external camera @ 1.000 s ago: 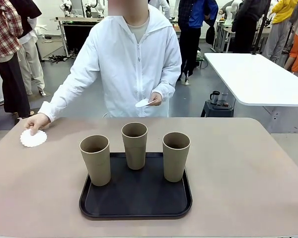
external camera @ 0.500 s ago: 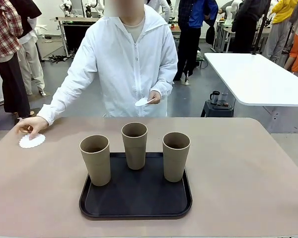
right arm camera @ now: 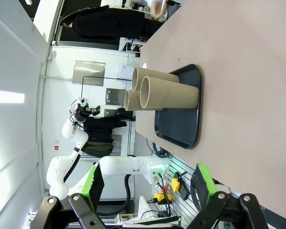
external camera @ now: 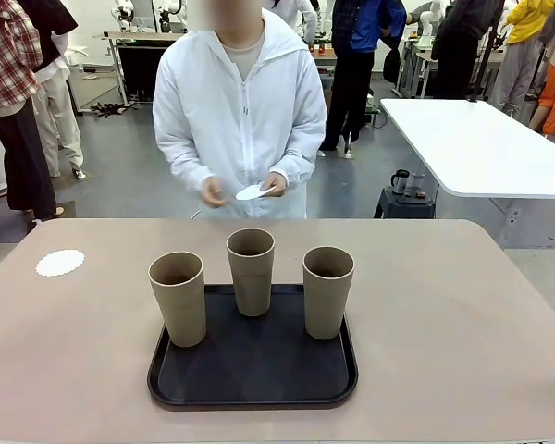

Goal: Place coasters on the table and set cups on them.
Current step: Pick up one Reusable plastic cup and place it on a coaster set by the human.

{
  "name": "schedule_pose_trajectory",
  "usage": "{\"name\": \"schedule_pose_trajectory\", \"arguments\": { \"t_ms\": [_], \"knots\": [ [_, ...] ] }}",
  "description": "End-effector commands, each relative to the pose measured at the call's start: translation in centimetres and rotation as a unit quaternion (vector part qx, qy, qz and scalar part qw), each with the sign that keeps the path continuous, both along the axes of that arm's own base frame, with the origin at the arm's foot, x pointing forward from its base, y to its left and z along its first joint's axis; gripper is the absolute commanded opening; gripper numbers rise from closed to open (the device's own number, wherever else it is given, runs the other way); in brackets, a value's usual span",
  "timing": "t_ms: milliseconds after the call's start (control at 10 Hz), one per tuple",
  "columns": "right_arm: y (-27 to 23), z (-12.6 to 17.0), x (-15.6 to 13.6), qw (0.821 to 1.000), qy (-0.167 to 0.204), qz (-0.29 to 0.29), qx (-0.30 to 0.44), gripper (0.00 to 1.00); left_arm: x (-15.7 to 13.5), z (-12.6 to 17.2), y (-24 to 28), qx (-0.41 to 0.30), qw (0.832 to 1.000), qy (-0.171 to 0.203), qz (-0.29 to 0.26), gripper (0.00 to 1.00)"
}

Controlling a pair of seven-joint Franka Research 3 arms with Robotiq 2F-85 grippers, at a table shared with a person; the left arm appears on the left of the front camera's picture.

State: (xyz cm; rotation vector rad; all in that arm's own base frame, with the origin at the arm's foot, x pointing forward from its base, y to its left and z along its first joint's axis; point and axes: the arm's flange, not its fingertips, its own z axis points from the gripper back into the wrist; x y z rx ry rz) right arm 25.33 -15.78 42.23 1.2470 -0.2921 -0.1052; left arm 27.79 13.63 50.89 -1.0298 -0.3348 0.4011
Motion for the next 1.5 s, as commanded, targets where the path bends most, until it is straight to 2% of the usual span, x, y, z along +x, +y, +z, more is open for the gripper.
{"name": "schedule_pose_trajectory", "arguments": {
  "t_ms": [0, 300, 400, 600, 700, 800, 900, 1000, 1100, 1200, 1300, 1400],
  "knots": [
    [0.0, 0.0, 0.0, 1.000, 0.001, -0.001, 0.003, 1.00, -0.1, 0.0, 0.2, -0.001, 1.000, -0.003, -0.004, 1.00],
    [0.0, 0.0, 0.0, 1.000, 0.001, -0.001, 0.003, 1.00, 0.0, 0.0, 0.0, 0.000, 1.000, 0.000, 0.000, 1.00],
    [0.0, 0.0, 0.0, 1.000, 0.001, -0.001, 0.003, 1.00, 3.1, 1.8, 0.1, 0.085, 0.996, -0.019, -0.013, 1.00],
    [0.0, 0.0, 0.0, 1.000, 0.001, -0.001, 0.003, 1.00, 9.0, 4.5, -2.8, 0.206, 0.975, -0.023, -0.083, 1.00],
    [0.0, 0.0, 0.0, 1.000, 0.001, -0.001, 0.003, 1.00, 11.0, 4.9, -5.5, 0.267, 0.952, -0.020, -0.146, 1.00],
    [0.0, 0.0, 0.0, 1.000, 0.001, -0.001, 0.003, 1.00, 13.0, 5.1, -8.7, 0.338, 0.919, -0.022, -0.202, 1.00],
    [0.0, 0.0, 0.0, 1.000, 0.001, -0.001, 0.003, 1.00, 13.6, 4.5, -11.8, 0.378, 0.887, -0.018, -0.263, 1.00],
    [0.0, 0.0, 0.0, 1.000, 0.001, -0.001, 0.003, 1.00, 13.5, 3.3, -15.0, 0.410, 0.852, -0.022, -0.326, 1.00],
    [0.0, 0.0, 0.0, 1.000, 0.001, -0.001, 0.003, 1.00, 12.9, 1.9, -17.9, 0.439, 0.823, -0.038, -0.359, 1.00],
    [0.0, 0.0, 0.0, 1.000, 0.001, -0.001, 0.003, 1.00, 12.2, 0.2, -20.6, 0.483, 0.781, -0.040, -0.393, 1.00],
    [0.0, 0.0, 0.0, 1.000, 0.001, -0.001, 0.003, 1.00, 11.8, -1.1, -22.2, 0.512, 0.751, -0.038, -0.416, 1.00],
    [0.0, 0.0, 0.0, 1.000, 0.001, -0.001, 0.003, 1.00, 11.5, -1.6, -23.3, 0.519, 0.729, -0.031, -0.446, 1.00]
  ]
}}
